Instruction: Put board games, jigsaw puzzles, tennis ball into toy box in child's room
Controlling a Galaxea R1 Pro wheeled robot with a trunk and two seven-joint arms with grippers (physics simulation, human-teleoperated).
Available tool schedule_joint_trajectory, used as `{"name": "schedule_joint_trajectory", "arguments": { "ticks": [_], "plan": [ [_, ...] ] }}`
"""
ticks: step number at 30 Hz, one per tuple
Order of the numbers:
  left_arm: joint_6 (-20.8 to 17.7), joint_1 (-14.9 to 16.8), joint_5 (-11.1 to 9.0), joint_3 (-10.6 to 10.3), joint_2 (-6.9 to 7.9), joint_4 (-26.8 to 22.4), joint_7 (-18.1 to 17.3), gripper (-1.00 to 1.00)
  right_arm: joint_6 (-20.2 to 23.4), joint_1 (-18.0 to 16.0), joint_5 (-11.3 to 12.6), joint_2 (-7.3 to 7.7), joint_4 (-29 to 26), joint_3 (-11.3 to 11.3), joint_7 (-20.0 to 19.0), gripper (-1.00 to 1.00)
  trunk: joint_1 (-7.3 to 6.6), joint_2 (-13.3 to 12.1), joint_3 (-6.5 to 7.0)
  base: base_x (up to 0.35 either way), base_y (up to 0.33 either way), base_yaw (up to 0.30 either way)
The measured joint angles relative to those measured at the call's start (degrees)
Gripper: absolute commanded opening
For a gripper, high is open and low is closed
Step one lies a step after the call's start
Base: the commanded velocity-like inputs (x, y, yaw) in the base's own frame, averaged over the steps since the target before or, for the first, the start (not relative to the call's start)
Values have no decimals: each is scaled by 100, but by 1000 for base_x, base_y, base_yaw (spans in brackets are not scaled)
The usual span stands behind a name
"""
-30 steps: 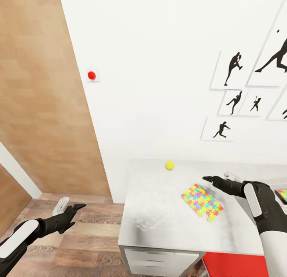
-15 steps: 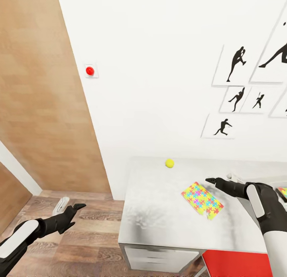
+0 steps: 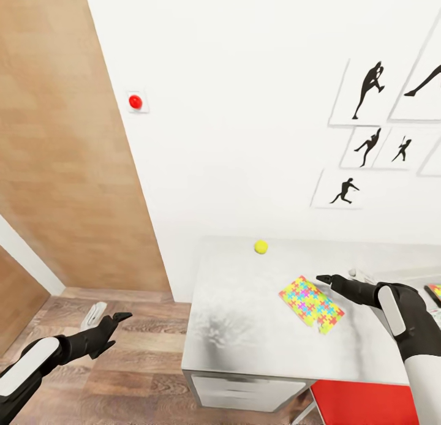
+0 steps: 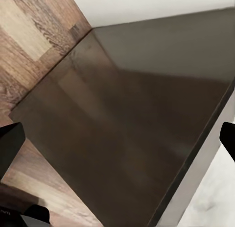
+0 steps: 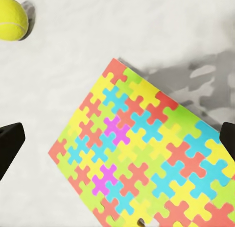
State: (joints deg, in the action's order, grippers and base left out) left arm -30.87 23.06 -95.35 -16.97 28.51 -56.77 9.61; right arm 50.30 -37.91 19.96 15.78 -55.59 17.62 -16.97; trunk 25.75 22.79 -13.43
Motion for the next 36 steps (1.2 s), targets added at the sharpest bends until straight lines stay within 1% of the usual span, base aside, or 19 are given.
{"name": "schedule_joint_trajectory", "arguments": {
  "ticks": [5, 8, 12, 17, 26, 36],
  "plan": [
    [0, 0, 1, -2, 0, 0, -1, 100, -7, 0, 0, 23, 4, 4, 1, 100, 0, 0, -47, 0, 0, 0],
    [0, 0, 3, -1, 0, 0, -1, 100, -10, 0, 0, 88, 5, 8, 1, 100, 0, 0, -75, 0, 0, 0],
    [0, 0, 4, -3, 0, 0, -1, 100, -11, 0, 4, 137, 2, 13, 1, 100, 0, 0, -112, 0, 0, 0],
    [0, 0, 4, -4, 0, 0, 0, 100, -12, -5, 7, 168, 4, 16, 2, 100, 0, 0, -159, 0, 0, 0],
    [0, 0, 5, -4, 0, 0, -1, 100, -13, -8, 10, 186, 6, 23, 0, 100, 0, 0, -243, 0, 0, 0],
    [0, 0, 6, -4, 0, 1, -1, 100, -13, -9, 16, 188, 7, 162, -6, 100, 0, 1, -336, 0, 0, 0]
  ]
}}
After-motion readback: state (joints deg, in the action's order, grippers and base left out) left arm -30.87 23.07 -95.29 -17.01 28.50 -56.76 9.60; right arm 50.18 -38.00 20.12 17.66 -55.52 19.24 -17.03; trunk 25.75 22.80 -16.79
